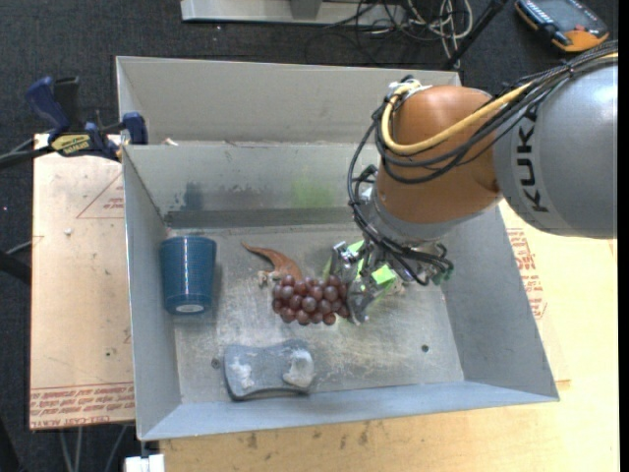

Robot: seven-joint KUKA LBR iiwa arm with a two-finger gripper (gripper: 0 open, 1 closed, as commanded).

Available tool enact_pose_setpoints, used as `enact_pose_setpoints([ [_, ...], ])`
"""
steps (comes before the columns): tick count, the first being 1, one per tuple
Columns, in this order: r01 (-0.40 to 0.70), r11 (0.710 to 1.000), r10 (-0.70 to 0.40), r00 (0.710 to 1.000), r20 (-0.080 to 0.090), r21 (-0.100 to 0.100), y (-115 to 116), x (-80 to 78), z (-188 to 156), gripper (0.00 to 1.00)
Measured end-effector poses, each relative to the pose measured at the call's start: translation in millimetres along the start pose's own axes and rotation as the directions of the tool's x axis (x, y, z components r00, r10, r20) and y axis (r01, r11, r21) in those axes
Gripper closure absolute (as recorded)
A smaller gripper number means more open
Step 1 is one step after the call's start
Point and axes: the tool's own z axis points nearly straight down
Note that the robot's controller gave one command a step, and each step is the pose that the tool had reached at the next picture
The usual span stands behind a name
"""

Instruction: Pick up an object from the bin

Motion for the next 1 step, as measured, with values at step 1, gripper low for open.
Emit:
enact_pose_setpoints([
  [1, 0.162, 0.987, -0.162, 0.987, 0.011, 0.009, 9.8, 5.1, 24.3, 1.0],
])
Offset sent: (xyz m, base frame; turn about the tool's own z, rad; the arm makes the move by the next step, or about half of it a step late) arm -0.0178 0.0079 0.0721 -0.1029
